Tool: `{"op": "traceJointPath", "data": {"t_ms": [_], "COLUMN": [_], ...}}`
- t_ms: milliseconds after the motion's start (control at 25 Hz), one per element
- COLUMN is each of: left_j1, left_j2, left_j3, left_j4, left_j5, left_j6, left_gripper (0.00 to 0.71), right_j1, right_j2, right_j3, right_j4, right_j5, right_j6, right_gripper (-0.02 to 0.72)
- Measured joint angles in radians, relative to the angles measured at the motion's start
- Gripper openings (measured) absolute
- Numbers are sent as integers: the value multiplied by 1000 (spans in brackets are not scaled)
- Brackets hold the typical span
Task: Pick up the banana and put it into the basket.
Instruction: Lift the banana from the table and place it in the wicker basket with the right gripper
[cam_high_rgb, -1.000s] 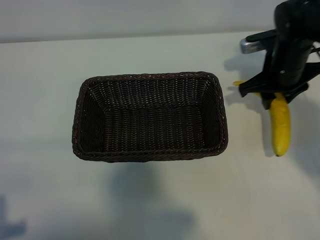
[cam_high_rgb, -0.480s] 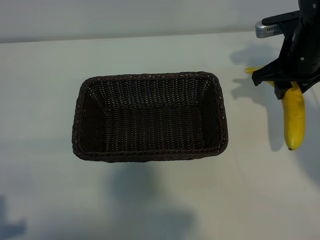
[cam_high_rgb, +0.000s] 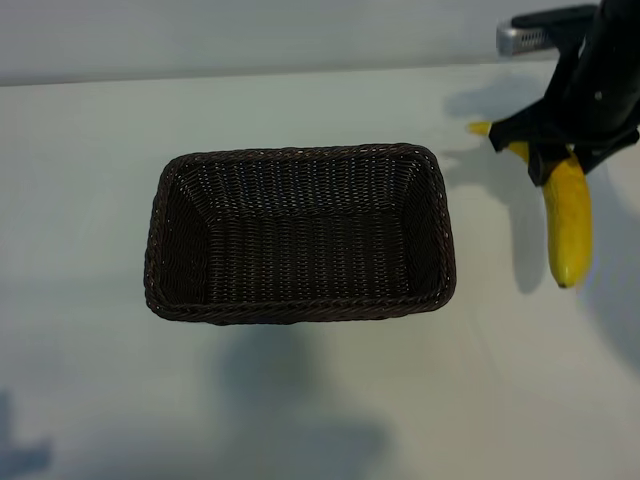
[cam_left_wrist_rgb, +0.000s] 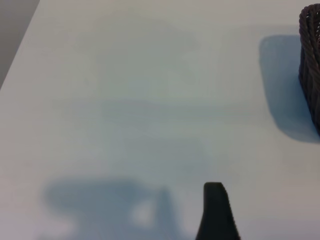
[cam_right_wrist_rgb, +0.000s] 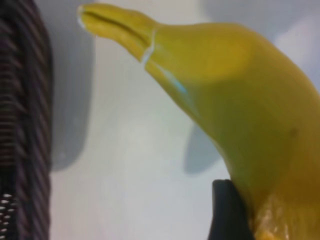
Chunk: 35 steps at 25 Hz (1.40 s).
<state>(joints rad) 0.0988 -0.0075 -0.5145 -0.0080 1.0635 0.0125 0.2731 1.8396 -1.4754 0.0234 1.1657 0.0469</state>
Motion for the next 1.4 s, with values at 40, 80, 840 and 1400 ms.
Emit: {"op": "traceJointPath", "data": {"t_ms": [40, 80, 840, 1400], "left_j1": [0, 0, 0, 0], "left_j2": [0, 0, 0, 0], "left_j3": [0, 0, 0, 0], "left_j4": [0, 0, 0, 0], "left_j5": [0, 0, 0, 0], "left_j6": [0, 0, 0, 0], "left_gripper": [520, 520, 520, 520], "right_j1": [0, 1, 240, 306], "right_j2": [0, 0, 0, 89], "right_j3": [-15, -28, -67, -250], "right_j4": [0, 1, 13, 38], "right_j5": [10, 17, 18, 43], "right_j6": [0, 0, -6, -64], "right_gripper": [438, 438, 438, 437]}}
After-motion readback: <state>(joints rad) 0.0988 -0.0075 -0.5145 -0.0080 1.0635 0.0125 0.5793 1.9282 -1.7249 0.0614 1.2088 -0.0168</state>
